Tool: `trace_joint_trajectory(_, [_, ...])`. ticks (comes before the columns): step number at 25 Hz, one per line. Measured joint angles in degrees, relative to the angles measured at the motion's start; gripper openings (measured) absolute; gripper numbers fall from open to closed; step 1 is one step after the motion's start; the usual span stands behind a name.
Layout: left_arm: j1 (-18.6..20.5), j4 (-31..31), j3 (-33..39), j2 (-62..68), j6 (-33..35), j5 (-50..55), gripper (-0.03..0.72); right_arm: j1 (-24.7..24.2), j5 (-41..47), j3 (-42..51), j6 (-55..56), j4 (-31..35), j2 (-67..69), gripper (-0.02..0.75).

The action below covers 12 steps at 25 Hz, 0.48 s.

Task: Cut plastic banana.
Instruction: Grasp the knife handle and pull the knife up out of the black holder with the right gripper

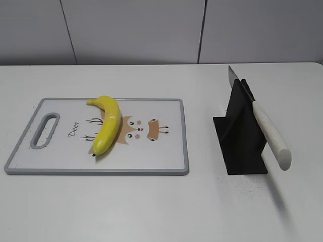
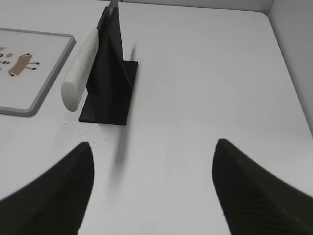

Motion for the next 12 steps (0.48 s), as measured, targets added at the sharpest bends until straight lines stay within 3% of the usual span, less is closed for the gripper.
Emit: trace_joint_trajectory(12, [0.00, 0.00, 0.00, 0.00, 0.00, 0.00, 0.520, 0.00, 0.00, 0.00, 0.00, 0.02, 0.00, 0.589])
